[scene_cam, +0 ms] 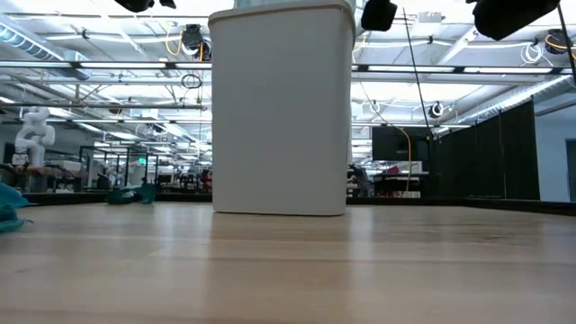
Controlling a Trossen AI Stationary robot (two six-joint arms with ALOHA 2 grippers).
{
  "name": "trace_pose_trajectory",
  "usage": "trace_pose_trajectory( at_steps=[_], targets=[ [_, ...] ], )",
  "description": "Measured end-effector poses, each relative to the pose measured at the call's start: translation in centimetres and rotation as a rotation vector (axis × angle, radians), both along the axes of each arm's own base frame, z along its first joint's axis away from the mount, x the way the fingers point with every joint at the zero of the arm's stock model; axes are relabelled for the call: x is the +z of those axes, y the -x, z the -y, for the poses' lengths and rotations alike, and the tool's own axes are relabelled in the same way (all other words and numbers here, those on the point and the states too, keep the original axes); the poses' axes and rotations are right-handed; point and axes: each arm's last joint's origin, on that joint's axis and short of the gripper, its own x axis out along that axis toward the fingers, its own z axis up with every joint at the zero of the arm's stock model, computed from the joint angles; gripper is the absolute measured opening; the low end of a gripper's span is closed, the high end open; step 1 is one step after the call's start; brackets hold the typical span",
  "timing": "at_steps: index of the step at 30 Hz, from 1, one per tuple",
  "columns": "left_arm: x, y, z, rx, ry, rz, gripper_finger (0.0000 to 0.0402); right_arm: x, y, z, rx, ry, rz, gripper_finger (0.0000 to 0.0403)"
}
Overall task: Place trash/remove bag and relplace
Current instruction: Remove the blue trash bag from the white trash bin
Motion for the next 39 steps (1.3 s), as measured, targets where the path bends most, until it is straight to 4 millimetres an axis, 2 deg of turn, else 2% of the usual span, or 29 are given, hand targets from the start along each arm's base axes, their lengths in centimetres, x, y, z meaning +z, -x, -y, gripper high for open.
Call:
trace_pose_trajectory(
  at_steps=[6, 8, 16, 21, 29, 33, 39],
  targets=[
    [0.0, 0.0, 0.0, 0.007, 0.005, 0.004, 0.0000, 0.0, 0.0, -0.1, -0.014, 0.019, -0.014, 0.0018],
    [0.0, 0.0, 0.0, 0.005, 0.007, 0.004, 0.0000, 0.0, 0.0, -0.1, -0.017, 0.022, -0.015, 0.0006],
    [-0.1, -0.1, 0.3, -0.083, -0.058, -0.046, 0.0000, 2.0, 1.6, 0.0, -0.008, 0.063, 0.046, 0.0001],
    [-1.1, -0.5, 0.2, -0.219, -0.081, -0.205, 0.0007, 2.8, 2.3, -0.3, 0.036, 0.065, 0.009, 0.0000],
    [-2.1, -0.6, 0.4, -0.397, -0.218, -0.342, 0.0094, 2.4, 1.9, -0.4, 0.100, 0.013, -0.074, 0.0000],
    [-2.3, -0.3, 0.2, -0.486, -0.209, -0.397, 0.0137, 2.4, 1.9, -0.4, 0.102, 0.011, -0.074, 0.0000],
    [-2.4, 0.1, -0.5, -0.486, -0.158, -0.427, 0.0152, 2.3, 1.8, -0.4, 0.111, 0.010, -0.091, 0.0000]
  ],
)
